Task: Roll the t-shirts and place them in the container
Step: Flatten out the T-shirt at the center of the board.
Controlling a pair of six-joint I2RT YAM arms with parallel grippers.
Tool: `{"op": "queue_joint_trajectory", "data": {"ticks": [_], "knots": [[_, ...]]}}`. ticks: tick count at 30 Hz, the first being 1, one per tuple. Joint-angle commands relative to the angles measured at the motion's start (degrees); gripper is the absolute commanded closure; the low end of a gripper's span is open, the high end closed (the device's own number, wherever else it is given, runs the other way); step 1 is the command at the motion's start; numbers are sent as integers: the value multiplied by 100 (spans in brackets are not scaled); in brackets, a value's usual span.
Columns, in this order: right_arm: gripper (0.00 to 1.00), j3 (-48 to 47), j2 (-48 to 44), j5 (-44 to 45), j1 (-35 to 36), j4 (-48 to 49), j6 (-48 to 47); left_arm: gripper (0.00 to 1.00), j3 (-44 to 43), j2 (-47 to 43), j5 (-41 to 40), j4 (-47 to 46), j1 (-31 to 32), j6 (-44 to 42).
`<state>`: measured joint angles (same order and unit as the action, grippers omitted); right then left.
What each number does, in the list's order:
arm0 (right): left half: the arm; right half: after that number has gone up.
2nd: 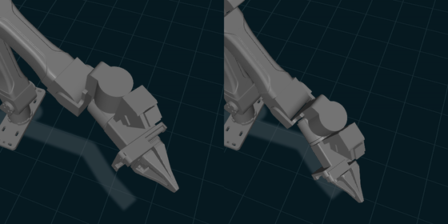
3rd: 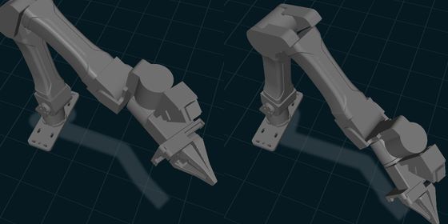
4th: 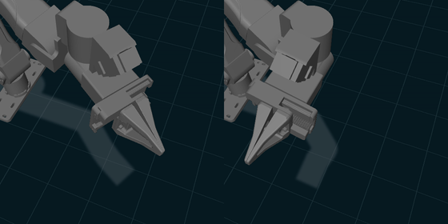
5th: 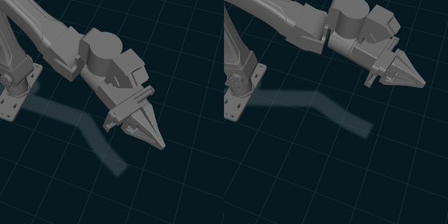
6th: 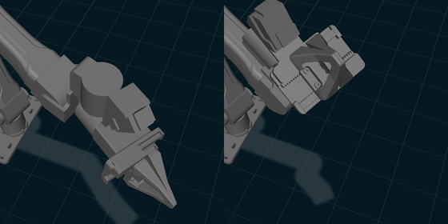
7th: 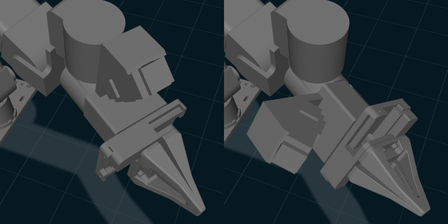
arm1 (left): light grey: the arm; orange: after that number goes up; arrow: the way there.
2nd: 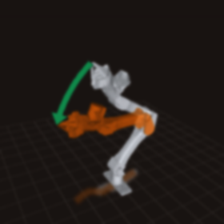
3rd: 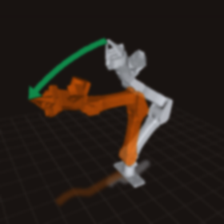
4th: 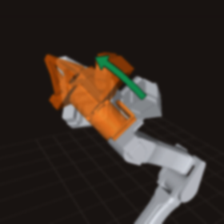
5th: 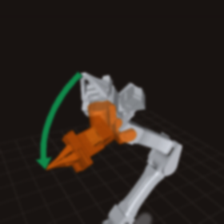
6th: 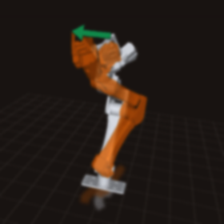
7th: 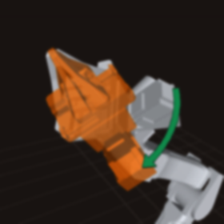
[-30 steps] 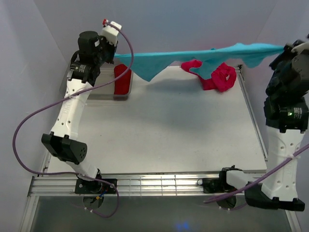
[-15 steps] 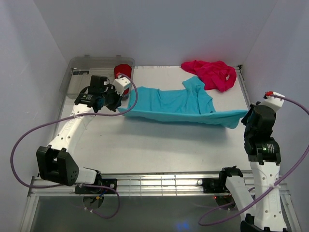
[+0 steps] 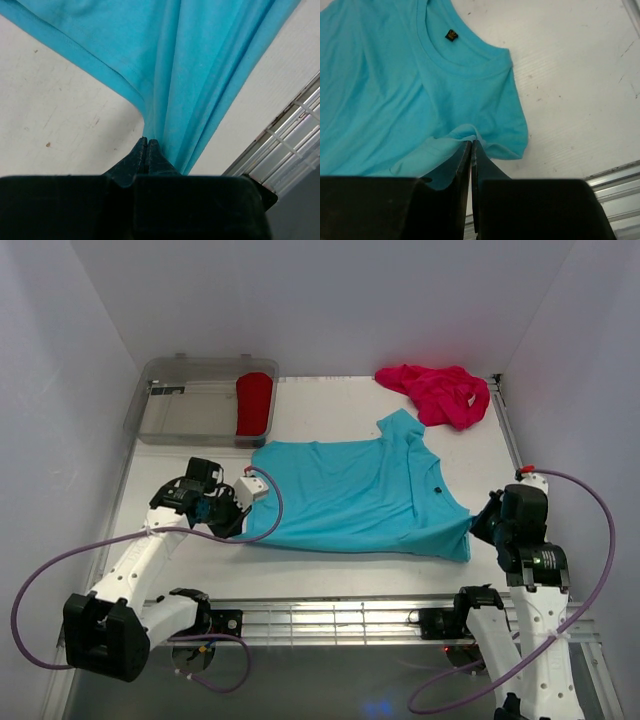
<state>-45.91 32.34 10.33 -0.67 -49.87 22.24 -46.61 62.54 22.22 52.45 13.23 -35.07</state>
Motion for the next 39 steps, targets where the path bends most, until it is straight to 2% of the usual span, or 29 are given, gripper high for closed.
{"op": "queue_joint_trajectory", "data": {"ticks": [1, 4, 7, 14, 18, 25, 27, 28, 29, 30, 31, 32, 33, 35, 36, 38, 39], "knots": [[92, 99, -324, -381, -21, -488, 403, 100, 90, -339, -68, 152, -40, -149], [92, 502, -482, -864, -21, -489, 666, 100, 248, -340, -121, 117, -40, -141], [92, 820, -501, -962, -21, -313, 747, 100, 258, -121, -165, 126, -40, -114], [92, 557, -176, -830, -21, -76, 553, 100, 222, 223, -262, 117, -40, -263], [92, 855, -228, -1137, -21, -172, 702, 100, 459, 197, -402, 134, -40, -465], [92, 900, -395, -1112, -21, -593, 931, 100, 688, 162, -376, 240, -32, -712], [92, 838, -412, -1077, -21, -699, 958, 95, 671, 179, -254, 344, -31, -764], [92, 821, -421, -1077, -21, -743, 958, 88, 653, 205, -201, 406, -23, -799], [79, 803, -395, -1068, -21, -805, 932, 62, 636, 214, -157, 476, -5, -843], [60, 777, -351, -1024, -21, -849, 923, 47, 627, 223, -122, 686, -5, -983], [43, 733, -299, -815, -21, -893, 896, 37, 540, 214, -52, 801, 4, -1089], [3, 567, -194, -691, -21, -919, 861, 34, 461, 180, -16, 933, 4, -1168], [10, 435, -132, -420, -21, -920, 748, 31, 355, 144, -7, 1065, 4, -1221], [10, -72, 113, -225, -21, -754, 476, 26, -108, 92, -208, 883, -14, -986], [10, -233, 211, -120, -21, -457, 413, 21, -320, 161, -313, 499, -31, -775], [3, -453, 613, -101, -21, 9, 186, 23, -1003, 441, -611, 75, -66, -12], [2, -576, 781, -84, -21, 238, 115, 29, -1199, 869, -761, -458, -84, 331]]}}
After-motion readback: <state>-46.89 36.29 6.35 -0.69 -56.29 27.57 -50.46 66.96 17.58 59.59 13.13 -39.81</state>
